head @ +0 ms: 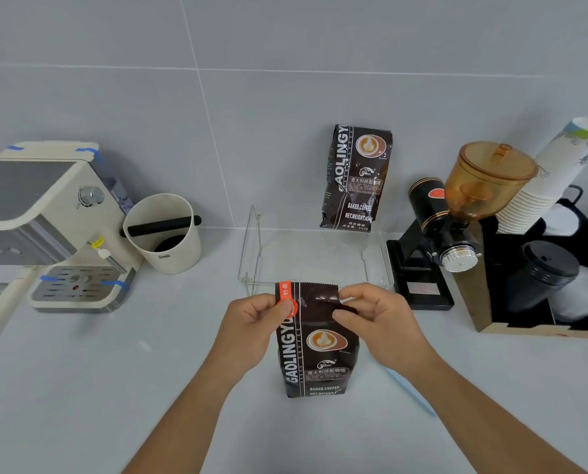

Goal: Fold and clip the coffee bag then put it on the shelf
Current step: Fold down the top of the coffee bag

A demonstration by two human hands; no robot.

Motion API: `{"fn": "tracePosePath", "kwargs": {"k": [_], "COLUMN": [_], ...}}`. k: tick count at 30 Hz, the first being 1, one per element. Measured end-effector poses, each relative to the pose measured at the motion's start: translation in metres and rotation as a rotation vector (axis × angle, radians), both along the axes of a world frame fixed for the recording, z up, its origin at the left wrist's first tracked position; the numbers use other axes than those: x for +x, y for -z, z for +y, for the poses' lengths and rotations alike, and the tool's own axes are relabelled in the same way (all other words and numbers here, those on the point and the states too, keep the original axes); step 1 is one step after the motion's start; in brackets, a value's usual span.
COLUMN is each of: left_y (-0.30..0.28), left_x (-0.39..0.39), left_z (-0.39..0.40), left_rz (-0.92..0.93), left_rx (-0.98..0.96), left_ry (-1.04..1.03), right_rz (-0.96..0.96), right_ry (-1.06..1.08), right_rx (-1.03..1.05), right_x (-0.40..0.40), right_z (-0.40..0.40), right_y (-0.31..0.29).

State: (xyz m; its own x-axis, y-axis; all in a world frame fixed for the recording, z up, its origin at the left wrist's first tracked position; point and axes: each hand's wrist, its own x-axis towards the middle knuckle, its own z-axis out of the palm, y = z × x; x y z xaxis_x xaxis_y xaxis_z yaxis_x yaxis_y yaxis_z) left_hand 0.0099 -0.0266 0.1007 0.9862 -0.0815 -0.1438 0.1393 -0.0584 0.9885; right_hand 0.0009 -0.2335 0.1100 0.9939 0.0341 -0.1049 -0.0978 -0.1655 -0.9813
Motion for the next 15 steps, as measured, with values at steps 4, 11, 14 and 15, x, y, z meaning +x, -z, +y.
{"fn": "tracePosePath", "kwargs": {"k": [4,11,14,15], "left_y": [-0.001,-0.007,-0.006,-0.006], "left_x": [0.002,0.0,-0.003,-0.003], "left_z": [0.003,-0.004,-0.006,-0.004], "left_rz": [0.011,0.028,0.03,0.034], "left_rx": [0.009,-0.007,-0.052,-0.056], "left_ry": [0.007,0.006,-0.02,-0.026], "right_rz": [-0.034,-0.128,-0.222,-0.253], "right_ry": [0.007,-0.006,-0.029,-0.036], "right_rx": [-0.016,-0.074,-0.16,-0.188], "right_x": [0.0,-0.003,-0.002,0.0], "right_z": [0.0,0.001,0.005,0.006], "right_y": [-0.006,-0.01,-0.012,-0.012]}}
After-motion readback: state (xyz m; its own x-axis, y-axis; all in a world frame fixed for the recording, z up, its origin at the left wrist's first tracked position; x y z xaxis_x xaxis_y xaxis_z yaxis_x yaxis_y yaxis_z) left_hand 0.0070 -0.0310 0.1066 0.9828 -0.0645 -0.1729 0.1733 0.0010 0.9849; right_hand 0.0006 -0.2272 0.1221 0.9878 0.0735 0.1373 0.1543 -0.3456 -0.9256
